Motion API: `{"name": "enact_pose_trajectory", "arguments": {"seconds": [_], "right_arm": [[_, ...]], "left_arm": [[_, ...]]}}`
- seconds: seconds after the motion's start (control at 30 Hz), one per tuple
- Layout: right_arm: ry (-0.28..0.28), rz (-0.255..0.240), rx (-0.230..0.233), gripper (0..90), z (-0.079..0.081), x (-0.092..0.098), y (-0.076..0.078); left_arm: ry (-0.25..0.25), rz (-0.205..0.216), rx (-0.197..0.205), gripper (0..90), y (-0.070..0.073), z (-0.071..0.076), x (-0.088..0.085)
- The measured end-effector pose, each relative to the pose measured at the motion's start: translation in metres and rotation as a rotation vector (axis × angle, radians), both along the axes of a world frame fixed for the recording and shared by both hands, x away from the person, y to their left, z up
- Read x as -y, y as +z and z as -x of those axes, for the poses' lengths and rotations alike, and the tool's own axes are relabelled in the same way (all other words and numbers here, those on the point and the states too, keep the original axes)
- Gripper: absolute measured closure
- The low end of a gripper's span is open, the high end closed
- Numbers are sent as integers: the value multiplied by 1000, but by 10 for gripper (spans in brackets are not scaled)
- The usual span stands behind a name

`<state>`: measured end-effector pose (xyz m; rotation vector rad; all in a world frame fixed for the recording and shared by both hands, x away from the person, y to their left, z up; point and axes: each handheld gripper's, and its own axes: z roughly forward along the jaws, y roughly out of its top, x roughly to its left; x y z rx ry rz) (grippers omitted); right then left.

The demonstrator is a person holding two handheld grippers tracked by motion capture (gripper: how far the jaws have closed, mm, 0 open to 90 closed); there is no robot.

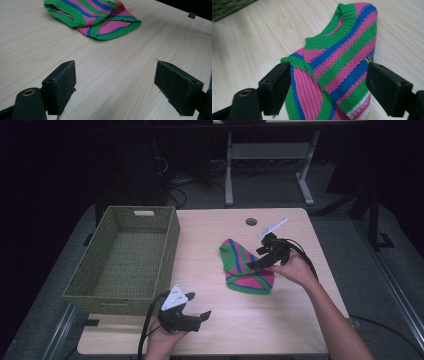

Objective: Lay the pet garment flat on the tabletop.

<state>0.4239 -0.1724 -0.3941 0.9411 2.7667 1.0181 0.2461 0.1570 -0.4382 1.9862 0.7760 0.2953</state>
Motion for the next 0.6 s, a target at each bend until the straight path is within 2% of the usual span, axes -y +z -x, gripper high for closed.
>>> {"name": "enact_pose_trajectory", "arguments": {"seconds": [0.1,0.23,0.4,0.6], "right_arm": [[-5,17,-19,201,-7,-6,-7],[-8,32,-19,204,-12,-11,-13],[-5,58,-28,204,-15,-18,-21],[-11,61,-37,210,-19,-21,-25]], "left_arm": [[12,13,-6,172,0,-1,-2],[12,16,-6,172,0,-1,-2],[4,9,-8,172,0,-1,0],[-8,6,-11,172,-1,-1,1]]}}
